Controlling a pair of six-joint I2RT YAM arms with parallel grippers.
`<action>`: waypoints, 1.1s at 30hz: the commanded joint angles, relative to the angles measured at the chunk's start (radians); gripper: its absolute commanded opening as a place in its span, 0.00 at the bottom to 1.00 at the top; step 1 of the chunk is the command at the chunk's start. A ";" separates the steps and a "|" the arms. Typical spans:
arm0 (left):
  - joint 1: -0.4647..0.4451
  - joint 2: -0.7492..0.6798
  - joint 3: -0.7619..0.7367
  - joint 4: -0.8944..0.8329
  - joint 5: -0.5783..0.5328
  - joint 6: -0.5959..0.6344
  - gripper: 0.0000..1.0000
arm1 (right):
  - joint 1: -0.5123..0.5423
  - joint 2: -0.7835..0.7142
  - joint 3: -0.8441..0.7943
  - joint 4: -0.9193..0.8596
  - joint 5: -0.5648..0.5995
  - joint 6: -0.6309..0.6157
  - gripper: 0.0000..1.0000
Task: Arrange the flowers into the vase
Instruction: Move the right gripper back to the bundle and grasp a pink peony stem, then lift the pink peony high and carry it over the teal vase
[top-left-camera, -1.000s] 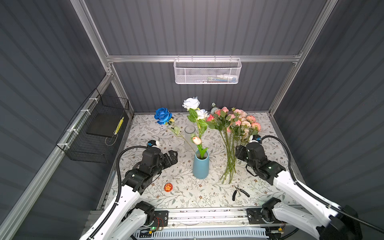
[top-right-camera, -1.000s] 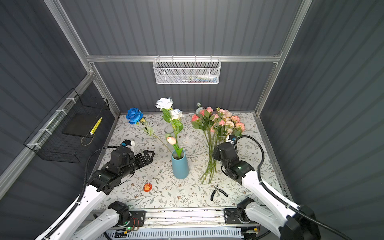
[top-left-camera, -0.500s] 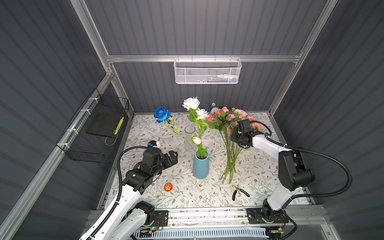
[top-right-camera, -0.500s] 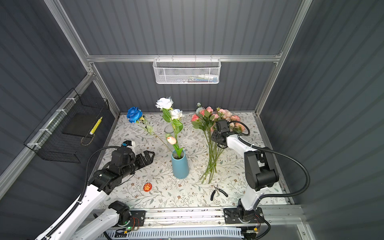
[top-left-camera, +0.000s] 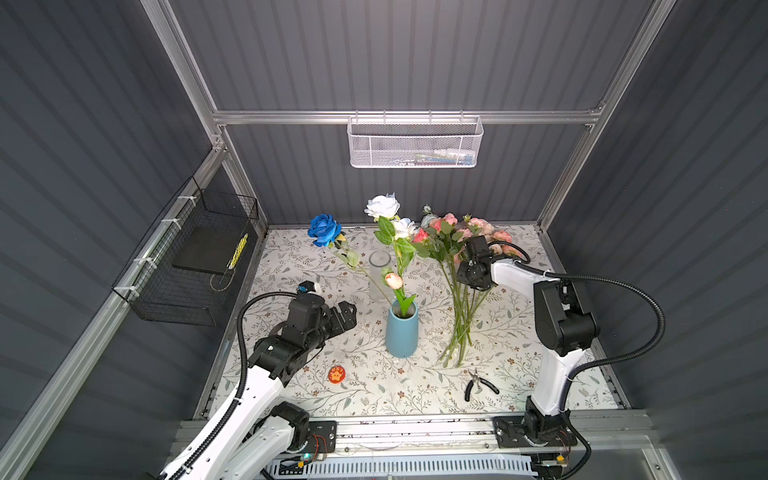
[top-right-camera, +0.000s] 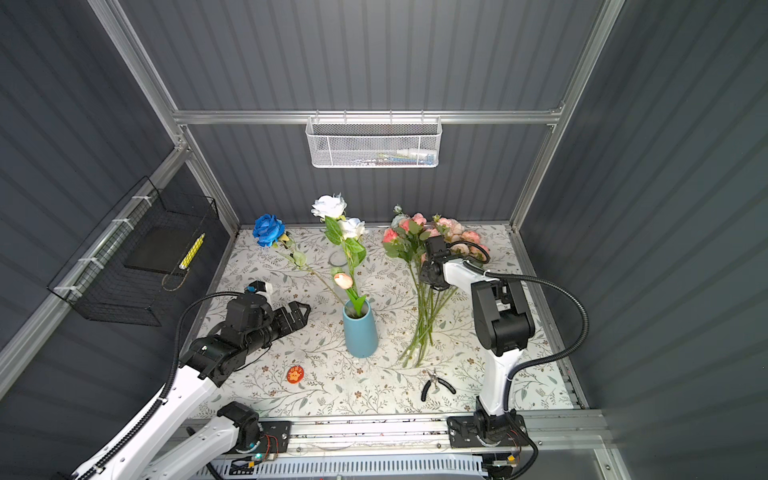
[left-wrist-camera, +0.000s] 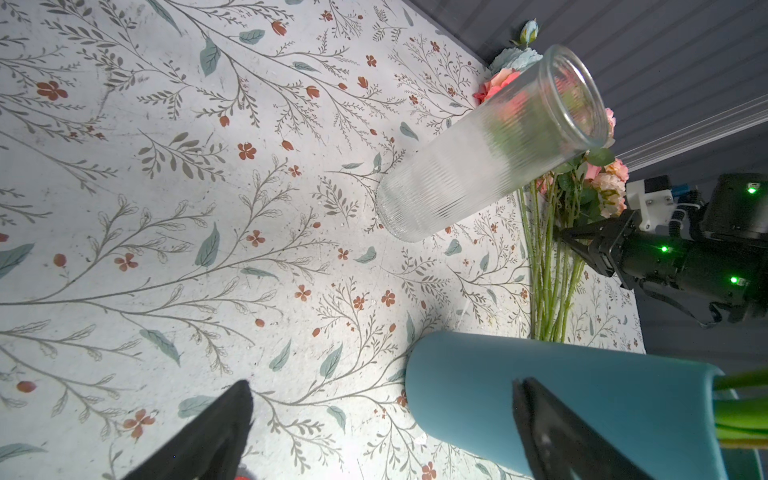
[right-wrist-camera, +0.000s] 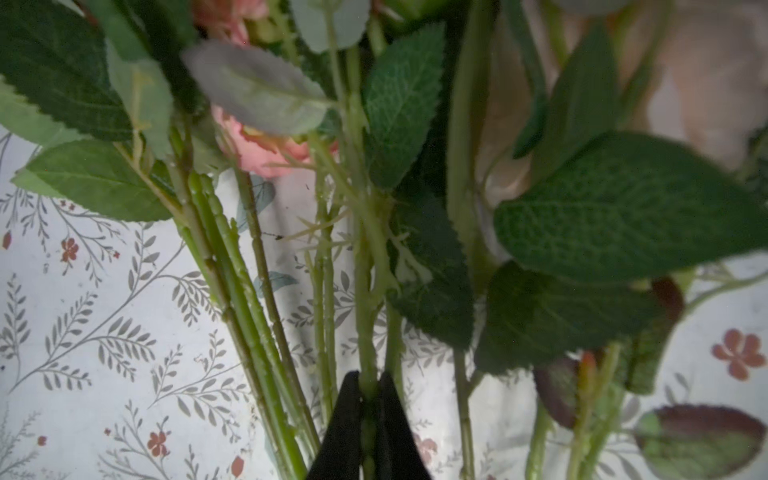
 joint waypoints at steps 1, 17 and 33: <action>-0.003 -0.001 -0.003 0.002 -0.014 0.022 1.00 | 0.000 -0.048 -0.012 0.016 0.023 -0.034 0.00; -0.003 0.016 0.020 0.004 -0.011 0.019 1.00 | 0.067 -0.691 -0.359 0.397 0.150 -0.169 0.00; -0.003 0.013 0.052 -0.009 -0.020 0.013 1.00 | 0.497 -1.068 -0.126 0.382 0.108 -0.332 0.00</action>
